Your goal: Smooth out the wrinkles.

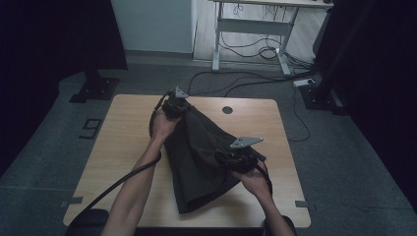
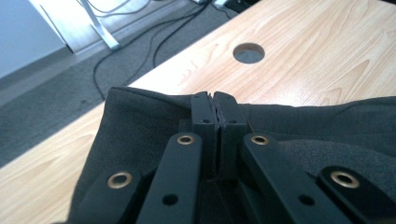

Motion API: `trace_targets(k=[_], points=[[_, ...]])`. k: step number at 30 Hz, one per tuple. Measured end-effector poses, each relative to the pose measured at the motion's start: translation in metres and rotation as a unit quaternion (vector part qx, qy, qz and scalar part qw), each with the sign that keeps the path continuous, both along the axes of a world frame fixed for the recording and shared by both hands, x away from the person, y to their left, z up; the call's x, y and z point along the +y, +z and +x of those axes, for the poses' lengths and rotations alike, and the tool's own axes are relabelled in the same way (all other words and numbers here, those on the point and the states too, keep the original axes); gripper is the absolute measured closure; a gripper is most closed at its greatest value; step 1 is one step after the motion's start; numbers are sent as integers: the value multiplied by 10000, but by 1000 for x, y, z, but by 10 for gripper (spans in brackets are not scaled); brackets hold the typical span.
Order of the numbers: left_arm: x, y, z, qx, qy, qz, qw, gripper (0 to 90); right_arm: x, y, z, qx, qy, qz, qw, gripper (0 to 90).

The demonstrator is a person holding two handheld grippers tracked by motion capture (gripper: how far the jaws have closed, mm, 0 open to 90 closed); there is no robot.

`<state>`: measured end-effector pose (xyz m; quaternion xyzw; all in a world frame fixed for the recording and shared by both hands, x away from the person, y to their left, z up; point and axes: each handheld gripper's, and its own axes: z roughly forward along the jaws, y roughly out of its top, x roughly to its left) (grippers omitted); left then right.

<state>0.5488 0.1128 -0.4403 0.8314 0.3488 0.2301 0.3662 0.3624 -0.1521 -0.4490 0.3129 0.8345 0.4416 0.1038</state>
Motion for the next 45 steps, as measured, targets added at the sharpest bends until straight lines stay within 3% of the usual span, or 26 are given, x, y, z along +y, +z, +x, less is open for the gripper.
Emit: trace_targets(k=[7,12,21,26,32,35,39,41,45], points=[[-13,-30,14,292,-8,49,9996,874,-13,-35,18,245,-253,-301,9989,738],[-19,-44,19,352,-16,187,9992,850,-19,-54,27,381,-330,-443,9977,736],[-4,-31,8,85,119,-158,9998,449,-24,-73,30,468,-317,-547,9969,671],[5,-31,-13,140,45,-81,9999,262,-31,-75,26,428,-414,-558,9967,462],[16,-44,-50,146,-18,102,9998,157,-53,-63,10,297,-618,-503,9964,265],[19,-50,-69,139,-68,227,9996,142,-64,-55,0,276,-710,-531,9957,247],[26,-52,-93,163,-71,53,9998,139,-71,-41,-12,197,-733,-519,9958,245],[28,-53,-104,194,-81,-52,9998,139,-68,-35,-16,164,-691,-479,9963,250],[30,-58,-124,206,-103,-55,9997,140,-49,-27,-17,90,-539,-411,9977,275]])
